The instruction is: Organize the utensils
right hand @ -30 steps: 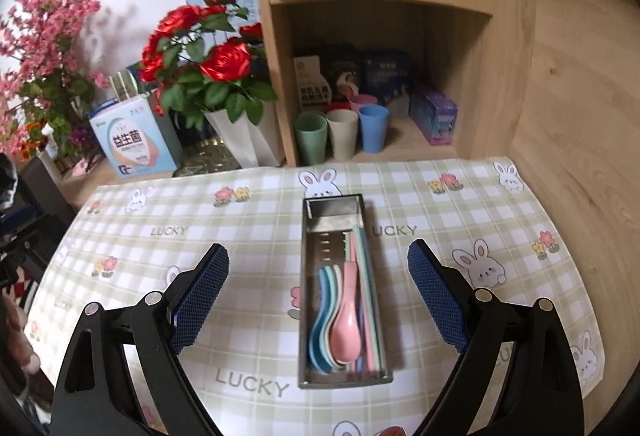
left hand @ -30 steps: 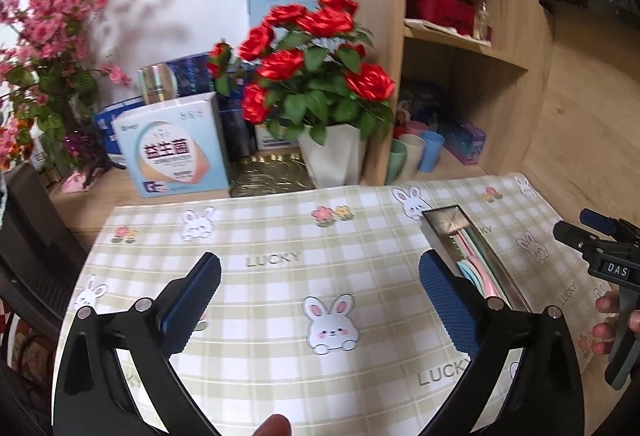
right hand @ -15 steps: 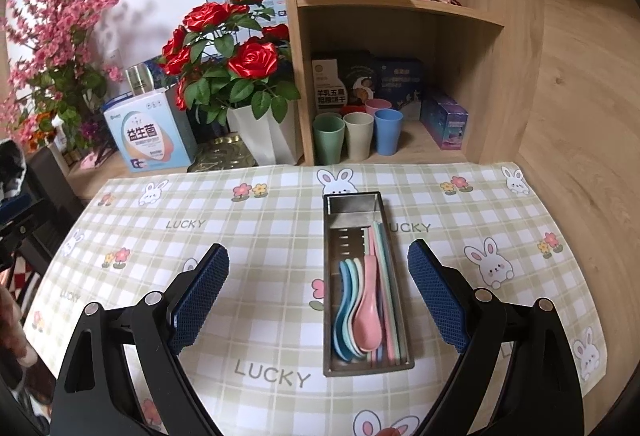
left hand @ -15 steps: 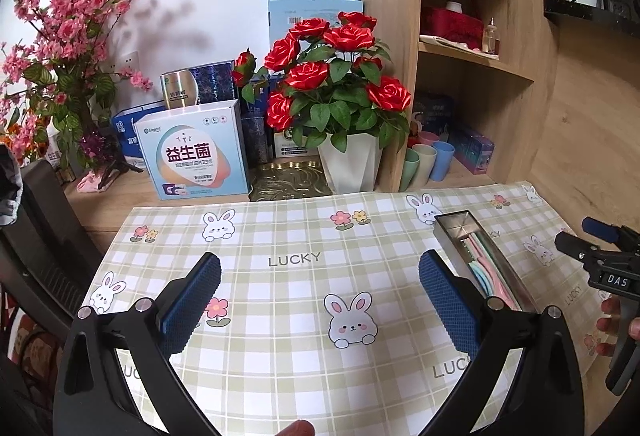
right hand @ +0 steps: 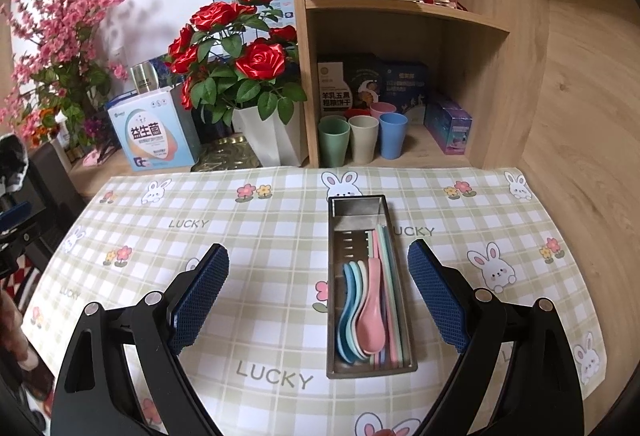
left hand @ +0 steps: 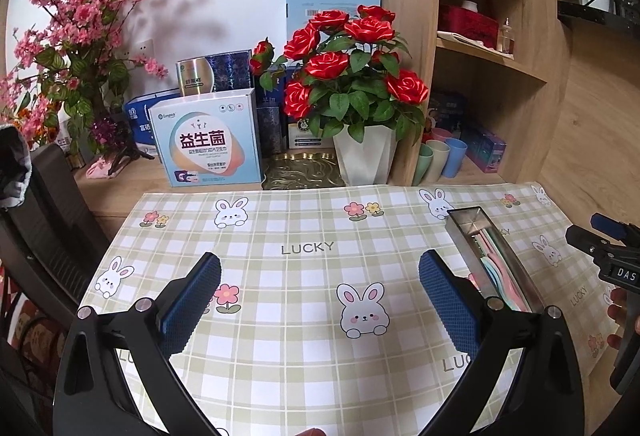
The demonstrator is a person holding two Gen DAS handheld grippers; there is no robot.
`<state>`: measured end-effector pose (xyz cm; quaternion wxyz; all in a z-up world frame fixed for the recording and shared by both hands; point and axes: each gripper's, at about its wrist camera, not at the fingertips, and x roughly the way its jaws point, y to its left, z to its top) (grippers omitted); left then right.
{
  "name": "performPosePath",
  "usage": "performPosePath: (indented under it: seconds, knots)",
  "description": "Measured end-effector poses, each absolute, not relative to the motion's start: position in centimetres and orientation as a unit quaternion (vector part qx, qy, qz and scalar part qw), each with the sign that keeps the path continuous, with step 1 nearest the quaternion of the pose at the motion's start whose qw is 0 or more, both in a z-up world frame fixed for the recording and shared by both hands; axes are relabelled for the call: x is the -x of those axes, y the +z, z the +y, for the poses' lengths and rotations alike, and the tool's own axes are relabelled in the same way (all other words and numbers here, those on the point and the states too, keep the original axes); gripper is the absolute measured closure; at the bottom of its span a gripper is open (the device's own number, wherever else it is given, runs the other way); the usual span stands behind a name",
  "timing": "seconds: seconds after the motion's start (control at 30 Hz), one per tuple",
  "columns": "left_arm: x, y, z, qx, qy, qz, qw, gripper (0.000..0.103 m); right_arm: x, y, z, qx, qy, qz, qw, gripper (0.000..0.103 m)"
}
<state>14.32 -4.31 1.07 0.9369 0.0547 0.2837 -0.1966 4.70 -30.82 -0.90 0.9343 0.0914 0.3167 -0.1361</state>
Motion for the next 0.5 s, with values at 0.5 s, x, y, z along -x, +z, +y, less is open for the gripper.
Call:
performPosePath:
  seconds: [0.5]
  knots:
    - [-13.99, 0.81, -3.69, -0.053, -0.190, 0.277, 0.940, 0.006, -4.67, -0.49, -30.46, -0.090, -0.126, 0.302, 0.940, 0.015]
